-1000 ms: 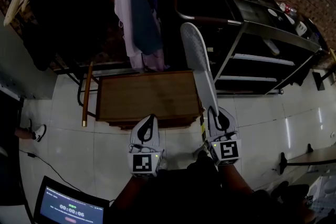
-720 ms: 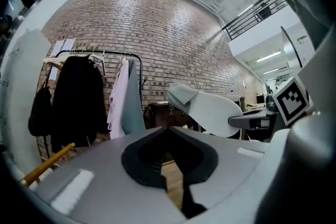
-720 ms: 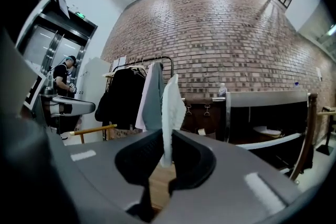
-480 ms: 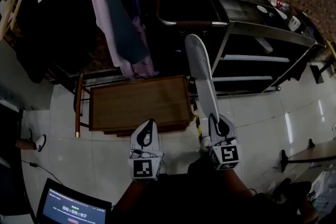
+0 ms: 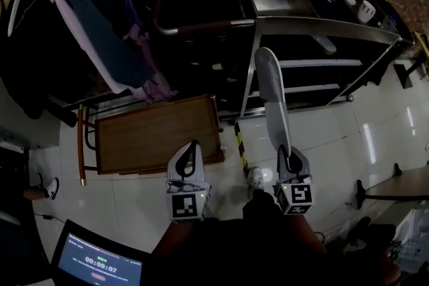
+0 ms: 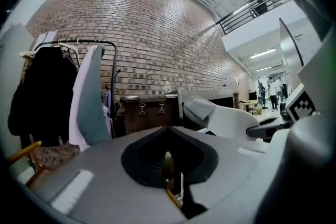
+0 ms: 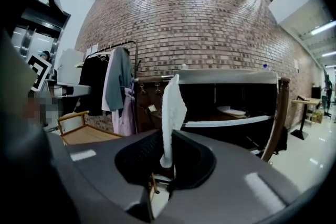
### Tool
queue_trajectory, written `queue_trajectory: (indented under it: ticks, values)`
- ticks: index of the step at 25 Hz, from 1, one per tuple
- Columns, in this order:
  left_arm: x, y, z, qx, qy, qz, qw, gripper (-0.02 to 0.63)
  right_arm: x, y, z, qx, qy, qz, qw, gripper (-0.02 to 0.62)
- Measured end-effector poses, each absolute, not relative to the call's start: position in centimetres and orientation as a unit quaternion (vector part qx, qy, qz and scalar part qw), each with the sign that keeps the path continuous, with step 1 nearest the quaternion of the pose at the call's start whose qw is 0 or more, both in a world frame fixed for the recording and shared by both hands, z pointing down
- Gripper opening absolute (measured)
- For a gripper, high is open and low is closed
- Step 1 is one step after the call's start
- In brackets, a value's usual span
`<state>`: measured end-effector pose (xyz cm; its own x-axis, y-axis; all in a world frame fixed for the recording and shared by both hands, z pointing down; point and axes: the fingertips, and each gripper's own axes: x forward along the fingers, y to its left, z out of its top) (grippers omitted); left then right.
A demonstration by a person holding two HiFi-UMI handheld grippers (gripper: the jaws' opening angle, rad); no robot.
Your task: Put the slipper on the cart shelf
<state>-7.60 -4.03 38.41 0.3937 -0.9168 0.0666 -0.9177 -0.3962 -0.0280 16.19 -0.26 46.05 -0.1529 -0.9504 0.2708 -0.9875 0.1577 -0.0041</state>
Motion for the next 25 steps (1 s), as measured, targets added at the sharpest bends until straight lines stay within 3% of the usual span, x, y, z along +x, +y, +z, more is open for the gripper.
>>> queue_trajectory:
  ticks: [11, 18, 25]
  values:
    - [4.8, -12.0, 38.8, 0.833, -0.549, 0.066, 0.003, 0.015, 26.5, -10.2, 49.6, 0.613, -0.766, 0.174, 0.087, 0.032]
    - [6.8, -16.5, 39.2, 0.812, -0.579, 0.073, 0.009, 0.015, 28.3, -18.4, 50.2, 0.579, -0.781, 0.220, 0.076, 0.032]
    - [7.0, -18.6, 38.9, 0.794, -0.603, 0.076, 0.008, 0.015, 29.1, -25.8, 50.4, 0.566, -0.770, 0.292, 0.023, 0.034]
